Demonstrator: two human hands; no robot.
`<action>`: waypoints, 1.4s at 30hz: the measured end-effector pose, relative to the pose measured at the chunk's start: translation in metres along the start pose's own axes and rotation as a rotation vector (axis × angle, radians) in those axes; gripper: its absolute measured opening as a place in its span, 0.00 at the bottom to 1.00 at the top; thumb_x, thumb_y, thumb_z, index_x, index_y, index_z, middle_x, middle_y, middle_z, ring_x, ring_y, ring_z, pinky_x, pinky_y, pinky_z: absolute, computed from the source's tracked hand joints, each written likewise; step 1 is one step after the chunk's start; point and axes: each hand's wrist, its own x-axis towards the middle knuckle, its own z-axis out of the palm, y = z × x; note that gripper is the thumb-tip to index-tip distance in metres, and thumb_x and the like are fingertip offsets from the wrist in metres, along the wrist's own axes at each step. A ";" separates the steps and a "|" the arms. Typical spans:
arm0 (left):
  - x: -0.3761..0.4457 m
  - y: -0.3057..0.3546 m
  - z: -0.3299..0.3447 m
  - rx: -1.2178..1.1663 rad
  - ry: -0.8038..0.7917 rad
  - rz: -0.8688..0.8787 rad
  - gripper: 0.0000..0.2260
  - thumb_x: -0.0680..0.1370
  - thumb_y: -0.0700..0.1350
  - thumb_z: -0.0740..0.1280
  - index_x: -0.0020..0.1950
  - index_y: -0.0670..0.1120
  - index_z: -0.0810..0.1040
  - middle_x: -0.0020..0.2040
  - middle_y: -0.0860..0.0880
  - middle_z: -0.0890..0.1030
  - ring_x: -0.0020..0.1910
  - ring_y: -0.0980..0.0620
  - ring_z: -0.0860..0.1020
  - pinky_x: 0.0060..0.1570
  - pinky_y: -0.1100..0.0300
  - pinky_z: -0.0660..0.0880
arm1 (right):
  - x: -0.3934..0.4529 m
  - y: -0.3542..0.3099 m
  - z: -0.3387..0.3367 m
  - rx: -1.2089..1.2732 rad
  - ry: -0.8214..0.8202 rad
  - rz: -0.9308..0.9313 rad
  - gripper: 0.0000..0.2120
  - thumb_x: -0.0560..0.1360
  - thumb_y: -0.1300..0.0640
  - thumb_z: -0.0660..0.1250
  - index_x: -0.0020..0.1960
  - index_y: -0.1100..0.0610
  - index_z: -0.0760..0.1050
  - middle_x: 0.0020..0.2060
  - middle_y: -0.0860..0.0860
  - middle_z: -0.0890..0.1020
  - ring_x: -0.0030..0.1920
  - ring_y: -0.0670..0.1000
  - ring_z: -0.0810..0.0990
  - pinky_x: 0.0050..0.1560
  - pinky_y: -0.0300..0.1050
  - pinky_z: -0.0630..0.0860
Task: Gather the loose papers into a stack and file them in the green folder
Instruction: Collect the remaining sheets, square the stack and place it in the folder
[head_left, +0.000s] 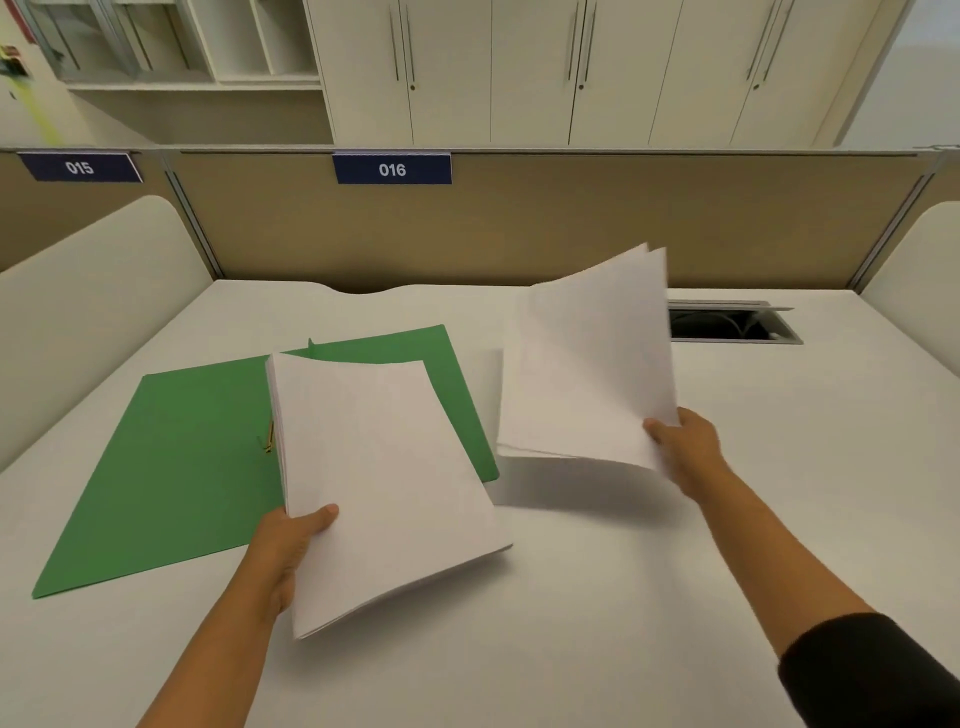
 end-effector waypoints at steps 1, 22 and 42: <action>-0.001 0.000 0.004 0.004 -0.012 0.001 0.18 0.74 0.35 0.66 0.63 0.35 0.71 0.48 0.42 0.77 0.40 0.45 0.75 0.49 0.53 0.69 | -0.002 0.001 -0.014 0.058 0.010 0.014 0.18 0.75 0.64 0.64 0.64 0.67 0.71 0.60 0.63 0.77 0.49 0.57 0.75 0.50 0.46 0.70; -0.037 -0.040 0.130 0.117 -0.392 -0.306 0.05 0.74 0.41 0.67 0.42 0.40 0.79 0.36 0.42 0.84 0.42 0.42 0.80 0.42 0.51 0.77 | -0.100 0.069 -0.049 -0.310 -0.227 0.129 0.16 0.75 0.59 0.65 0.61 0.61 0.73 0.50 0.54 0.79 0.46 0.54 0.78 0.47 0.45 0.73; -0.042 -0.048 0.132 0.162 -0.332 0.016 0.15 0.75 0.34 0.64 0.62 0.41 0.73 0.52 0.42 0.79 0.47 0.42 0.78 0.42 0.55 0.75 | -0.094 0.056 -0.013 -0.802 -0.242 0.043 0.38 0.72 0.39 0.64 0.74 0.56 0.56 0.69 0.58 0.65 0.69 0.59 0.65 0.66 0.51 0.66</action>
